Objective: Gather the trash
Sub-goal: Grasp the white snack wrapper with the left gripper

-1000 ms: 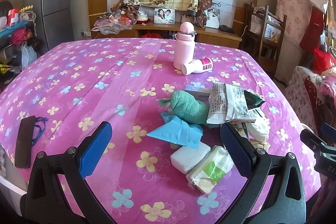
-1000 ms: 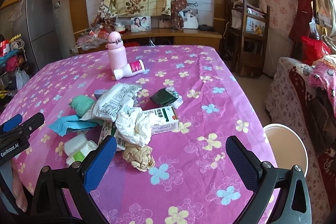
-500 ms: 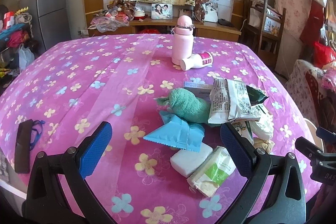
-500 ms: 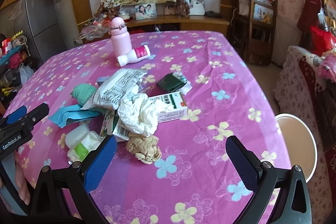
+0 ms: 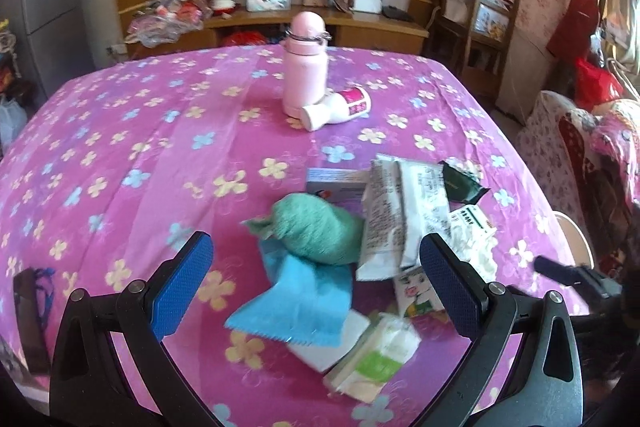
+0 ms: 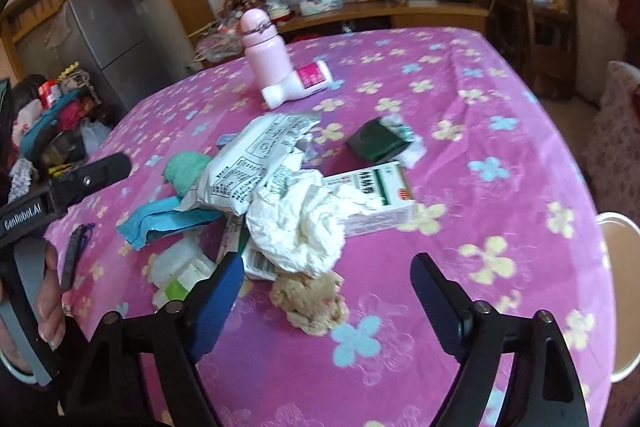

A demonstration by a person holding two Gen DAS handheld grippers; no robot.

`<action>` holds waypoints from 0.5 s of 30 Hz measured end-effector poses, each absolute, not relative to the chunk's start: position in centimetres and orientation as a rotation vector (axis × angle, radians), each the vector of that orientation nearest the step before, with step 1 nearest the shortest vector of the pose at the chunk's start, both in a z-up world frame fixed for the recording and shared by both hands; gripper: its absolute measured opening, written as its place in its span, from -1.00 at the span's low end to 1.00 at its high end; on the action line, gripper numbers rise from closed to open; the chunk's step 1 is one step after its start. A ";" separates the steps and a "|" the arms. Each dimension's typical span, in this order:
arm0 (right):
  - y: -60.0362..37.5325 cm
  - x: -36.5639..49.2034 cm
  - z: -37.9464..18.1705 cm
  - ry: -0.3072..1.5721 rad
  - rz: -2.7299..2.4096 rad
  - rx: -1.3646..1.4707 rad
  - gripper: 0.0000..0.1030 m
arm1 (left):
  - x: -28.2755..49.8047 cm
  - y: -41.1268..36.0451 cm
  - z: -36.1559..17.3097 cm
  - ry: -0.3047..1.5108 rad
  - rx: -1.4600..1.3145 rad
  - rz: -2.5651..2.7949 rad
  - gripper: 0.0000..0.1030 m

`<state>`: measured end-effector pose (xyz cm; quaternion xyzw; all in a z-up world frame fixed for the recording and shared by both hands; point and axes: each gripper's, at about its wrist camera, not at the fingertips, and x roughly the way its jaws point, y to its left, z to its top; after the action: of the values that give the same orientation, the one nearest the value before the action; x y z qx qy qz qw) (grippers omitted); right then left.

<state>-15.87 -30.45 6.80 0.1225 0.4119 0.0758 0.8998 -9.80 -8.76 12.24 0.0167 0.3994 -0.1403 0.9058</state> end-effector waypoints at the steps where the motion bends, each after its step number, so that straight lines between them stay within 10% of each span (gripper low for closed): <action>1: -30.4 -15.5 6.6 0.856 0.165 0.257 0.42 | -9.4 -9.0 12.2 0.834 0.031 -0.295 0.99; 8: -29.9 -12.3 4.0 0.904 0.288 0.346 -0.43 | -6.9 -12.7 12.1 0.880 0.077 -0.323 0.99; 15: -31.2 -14.4 5.0 0.824 0.280 0.355 -0.63 | -3.6 -16.4 9.3 0.976 0.158 -0.325 0.97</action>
<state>-14.44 -31.22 4.95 0.1710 0.3968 0.1350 0.8917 -3.64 -16.41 9.28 0.0754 0.4662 -0.1551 0.8677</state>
